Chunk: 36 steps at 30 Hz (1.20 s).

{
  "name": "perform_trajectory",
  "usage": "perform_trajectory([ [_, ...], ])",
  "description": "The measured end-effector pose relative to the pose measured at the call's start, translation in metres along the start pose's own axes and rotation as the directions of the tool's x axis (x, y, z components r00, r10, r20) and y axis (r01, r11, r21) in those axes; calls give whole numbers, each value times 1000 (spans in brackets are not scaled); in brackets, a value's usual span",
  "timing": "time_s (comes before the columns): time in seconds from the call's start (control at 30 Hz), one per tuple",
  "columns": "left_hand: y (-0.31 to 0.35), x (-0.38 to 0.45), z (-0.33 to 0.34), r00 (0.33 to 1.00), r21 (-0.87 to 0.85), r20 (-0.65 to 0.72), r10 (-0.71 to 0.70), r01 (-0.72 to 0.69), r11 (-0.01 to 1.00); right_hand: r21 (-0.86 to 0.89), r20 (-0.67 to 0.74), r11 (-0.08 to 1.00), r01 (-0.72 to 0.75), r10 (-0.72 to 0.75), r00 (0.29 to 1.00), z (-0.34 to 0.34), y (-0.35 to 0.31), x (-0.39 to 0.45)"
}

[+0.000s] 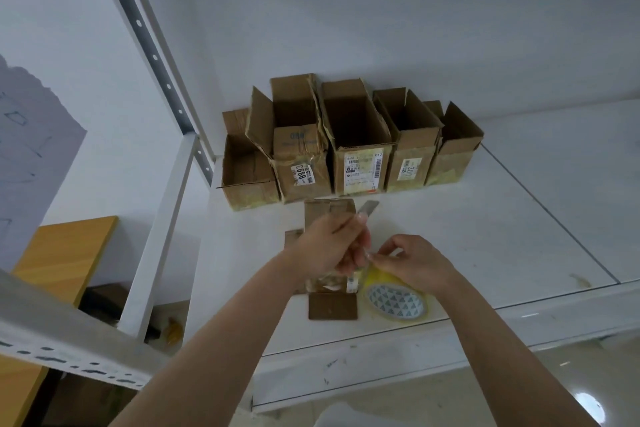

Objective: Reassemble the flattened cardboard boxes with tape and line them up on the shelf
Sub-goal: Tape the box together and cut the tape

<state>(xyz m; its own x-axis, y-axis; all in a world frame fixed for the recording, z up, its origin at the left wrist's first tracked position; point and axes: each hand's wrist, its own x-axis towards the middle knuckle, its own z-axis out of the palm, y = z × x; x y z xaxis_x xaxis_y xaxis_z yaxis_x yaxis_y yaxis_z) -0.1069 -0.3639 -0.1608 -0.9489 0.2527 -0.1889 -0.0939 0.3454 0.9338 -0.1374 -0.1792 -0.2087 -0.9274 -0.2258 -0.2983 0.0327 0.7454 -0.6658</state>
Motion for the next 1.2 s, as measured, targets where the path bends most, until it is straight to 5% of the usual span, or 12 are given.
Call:
perform_trajectory([
  [0.1,-10,11,4,993,-24,-13,-114,113,993,251,102,968,-15,-11,995,-6,3,-6],
  [0.2,-20,14,4,993,-22,-78,-84,82,996,436,259,899,-25,-99,961,-13,11,-15],
  [0.37,-20,11,8,992,90,-128,-5,16,996,410,196,910,57,-149,969,-28,17,-13],
  [0.57,-21,8,4,991,153,-134,5,15,988,-93,93,993,70,-62,994,-33,13,3],
  [0.73,-7,6,0,984,227,89,-153,130,965,174,148,979,108,-135,980,-41,19,-3],
  [1.0,28,21,20,916,658,115,-385,221,720,136,2,985,108,-109,994,-30,21,-11],
  [1.2,35,29,41,935,929,12,-354,120,350,-27,-151,997,67,-71,986,-21,17,-19],
])
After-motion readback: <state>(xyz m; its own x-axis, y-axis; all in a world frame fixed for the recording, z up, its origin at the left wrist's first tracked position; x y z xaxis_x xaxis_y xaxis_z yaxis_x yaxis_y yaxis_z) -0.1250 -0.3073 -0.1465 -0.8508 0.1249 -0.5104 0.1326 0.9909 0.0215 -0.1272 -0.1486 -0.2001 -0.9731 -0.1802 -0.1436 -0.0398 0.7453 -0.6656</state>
